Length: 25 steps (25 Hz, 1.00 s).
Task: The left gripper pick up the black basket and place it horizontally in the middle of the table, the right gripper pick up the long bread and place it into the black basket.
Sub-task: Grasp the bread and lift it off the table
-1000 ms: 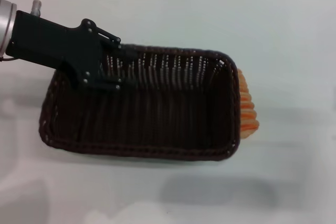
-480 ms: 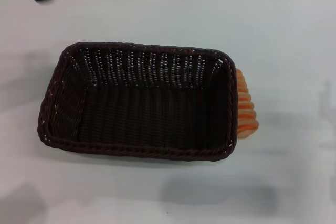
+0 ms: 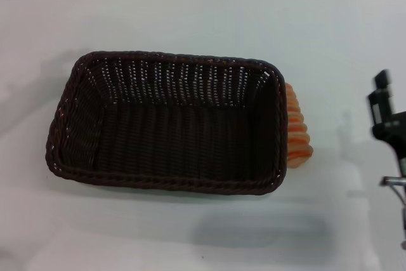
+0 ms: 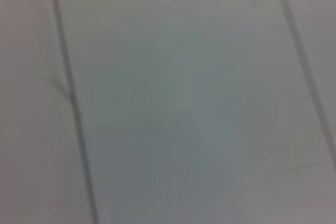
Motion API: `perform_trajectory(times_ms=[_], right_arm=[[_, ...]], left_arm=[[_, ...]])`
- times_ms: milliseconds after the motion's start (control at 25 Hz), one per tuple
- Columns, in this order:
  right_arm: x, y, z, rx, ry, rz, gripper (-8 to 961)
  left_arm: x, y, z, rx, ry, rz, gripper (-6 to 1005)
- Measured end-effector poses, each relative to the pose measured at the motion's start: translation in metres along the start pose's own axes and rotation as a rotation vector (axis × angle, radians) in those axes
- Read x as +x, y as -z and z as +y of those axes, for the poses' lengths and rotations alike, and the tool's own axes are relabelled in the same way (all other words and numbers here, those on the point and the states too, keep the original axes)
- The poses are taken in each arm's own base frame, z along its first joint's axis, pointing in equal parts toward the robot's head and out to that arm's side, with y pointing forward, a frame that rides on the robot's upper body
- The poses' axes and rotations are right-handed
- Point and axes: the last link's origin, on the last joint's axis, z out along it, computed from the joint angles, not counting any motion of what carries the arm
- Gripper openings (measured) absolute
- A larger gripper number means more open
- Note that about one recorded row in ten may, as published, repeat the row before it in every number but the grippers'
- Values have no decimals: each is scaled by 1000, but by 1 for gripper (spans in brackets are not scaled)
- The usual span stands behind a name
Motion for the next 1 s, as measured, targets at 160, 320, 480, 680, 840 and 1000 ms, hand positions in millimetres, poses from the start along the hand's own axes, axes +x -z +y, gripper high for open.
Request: perform_trajectory(times_ms=[160,320,480,680,840,1000], right_arm=[[4,0,15,-45,42,91,609],[11,1,25,-106,43,202,609],[20,-1,25,-153,34,299,608],[28,-2,24,-171,37,355,608],[32,-6,27,-215,49,393,608],[34,-9,29,-246,57,411,608]], left_arm=[[4,16,-3,35,11,-7,465],[6,26,-4,62,16,2,465],[6,32,-5,77,14,-2,465],[7,36,-6,83,15,-12,465],[8,39,-6,85,18,-12,465],[8,38,-6,83,19,-14,465]])
